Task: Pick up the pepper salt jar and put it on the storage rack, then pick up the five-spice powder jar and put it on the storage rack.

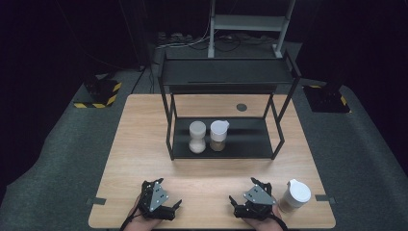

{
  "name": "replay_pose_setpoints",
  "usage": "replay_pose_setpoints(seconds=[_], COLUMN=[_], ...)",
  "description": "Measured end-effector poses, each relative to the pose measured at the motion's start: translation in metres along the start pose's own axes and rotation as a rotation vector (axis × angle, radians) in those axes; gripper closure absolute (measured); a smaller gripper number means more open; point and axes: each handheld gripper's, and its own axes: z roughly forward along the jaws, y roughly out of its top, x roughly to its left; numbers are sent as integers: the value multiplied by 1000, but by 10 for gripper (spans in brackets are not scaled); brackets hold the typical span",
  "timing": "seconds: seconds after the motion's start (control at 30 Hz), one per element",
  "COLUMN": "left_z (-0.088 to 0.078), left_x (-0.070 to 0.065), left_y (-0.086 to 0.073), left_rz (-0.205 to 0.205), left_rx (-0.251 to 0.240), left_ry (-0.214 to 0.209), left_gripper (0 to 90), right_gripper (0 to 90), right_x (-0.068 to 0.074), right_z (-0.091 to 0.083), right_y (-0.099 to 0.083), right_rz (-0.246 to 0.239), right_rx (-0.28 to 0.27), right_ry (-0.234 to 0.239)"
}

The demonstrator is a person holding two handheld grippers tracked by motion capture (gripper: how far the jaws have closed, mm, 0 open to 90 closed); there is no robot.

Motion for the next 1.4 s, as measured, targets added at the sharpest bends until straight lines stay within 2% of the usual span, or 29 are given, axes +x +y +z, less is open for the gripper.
replay_pose_setpoints(seconds=[0.23, 0.47, 0.6, 0.8, 0.9, 0.97, 1.1, 1.4], left_z=[1, 1, 1, 1, 1, 2, 2, 1], left_x=[-1, -1, -1, -3, -3, -3, -3, -2], left_y=[0, 0, 0, 1, 1, 1, 1, 1], left_rz=[8, 16, 9, 30, 32, 33, 32, 26], left_rx=[5, 8, 9, 14, 16, 20, 22, 16], left_ry=[1, 0, -5, 5, 10, 14, 12, 9], left_gripper=[16, 16, 16, 16, 16, 16, 16, 16], right_gripper=[0, 0, 0, 0, 0, 0, 0, 0], right_x=[2, -1, -2, -3, -3, -6, -7, -6], right_z=[1, 0, -1, -3, -3, -5, -8, -18], right_y=[0, -1, -1, -2, -2, -3, -3, 2], right_rz=[-20, 17, 21, 24, 26, 46, 34, 59], right_rx=[15, 9, 6, -4, -13, -32, -77, -101], right_ry=[-6, -2, 1, 8, 17, 37, 24, 50])
